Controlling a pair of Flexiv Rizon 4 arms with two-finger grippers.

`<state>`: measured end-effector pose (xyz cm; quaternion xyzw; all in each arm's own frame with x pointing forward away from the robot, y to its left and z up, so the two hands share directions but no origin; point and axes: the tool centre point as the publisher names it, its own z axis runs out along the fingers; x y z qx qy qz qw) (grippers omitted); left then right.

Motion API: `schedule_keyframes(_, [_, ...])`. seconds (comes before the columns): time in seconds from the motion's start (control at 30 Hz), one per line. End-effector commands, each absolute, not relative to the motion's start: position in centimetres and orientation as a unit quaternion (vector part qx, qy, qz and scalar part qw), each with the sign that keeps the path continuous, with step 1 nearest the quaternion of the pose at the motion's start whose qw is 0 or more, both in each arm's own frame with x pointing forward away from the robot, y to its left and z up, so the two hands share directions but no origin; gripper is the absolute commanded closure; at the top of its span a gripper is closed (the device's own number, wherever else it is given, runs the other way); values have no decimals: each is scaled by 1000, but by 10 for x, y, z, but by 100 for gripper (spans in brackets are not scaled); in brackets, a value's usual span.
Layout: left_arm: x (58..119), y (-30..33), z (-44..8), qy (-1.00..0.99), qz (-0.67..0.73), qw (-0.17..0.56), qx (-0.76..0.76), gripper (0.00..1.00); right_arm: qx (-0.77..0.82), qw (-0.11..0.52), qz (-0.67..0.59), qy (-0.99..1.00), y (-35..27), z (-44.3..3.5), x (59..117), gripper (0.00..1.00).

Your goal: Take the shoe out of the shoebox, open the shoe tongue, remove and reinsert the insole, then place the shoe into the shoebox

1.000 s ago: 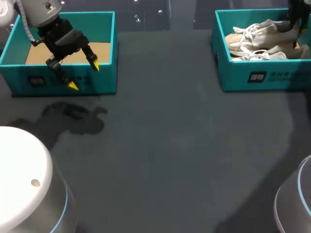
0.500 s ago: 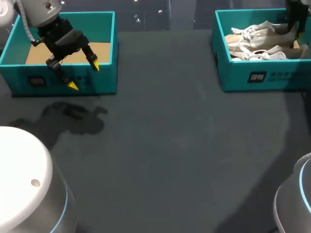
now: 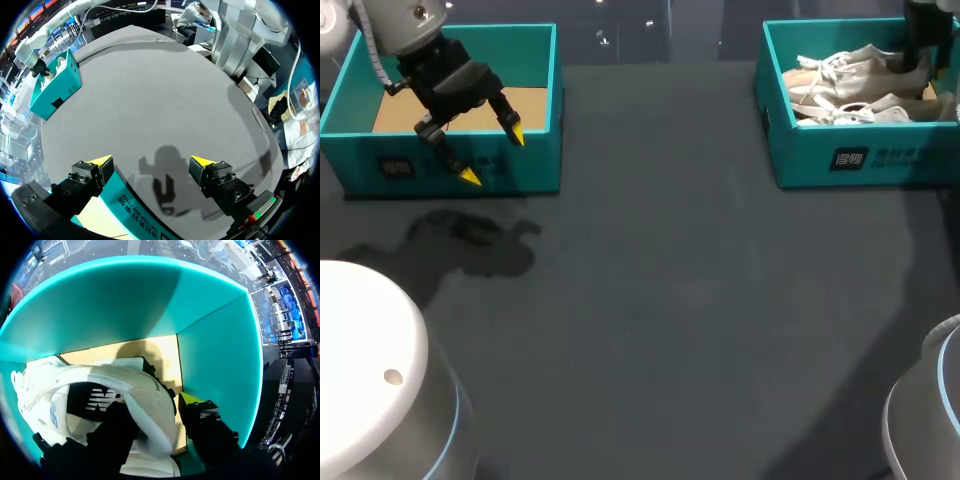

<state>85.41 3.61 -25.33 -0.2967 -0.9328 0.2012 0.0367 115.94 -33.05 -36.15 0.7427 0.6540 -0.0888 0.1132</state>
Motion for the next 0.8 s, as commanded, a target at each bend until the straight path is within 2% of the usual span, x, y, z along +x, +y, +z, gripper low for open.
schedule_keyframes(0.03, [854,36,-253,-933,200,37,-297,0,743,112,-87,654,-332,-356,1159,38])
schedule_keyframes(0.2, [854,36,-253,-933,200,37,-297,0,741,109,-77,658,-331,-343,1157,24])
schedule_keyframes(0.33, [854,36,-253,-933,200,37,-297,0,736,102,-61,667,-328,-325,1154,2])
schedule_keyframes(0.37, [854,36,-253,-933,200,37,-297,0,735,100,-58,668,-327,-319,1152,0])
schedule_keyframes(0.8, [854,36,-253,-933,200,37,-297,0,707,70,-34,703,-290,-239,1107,0])
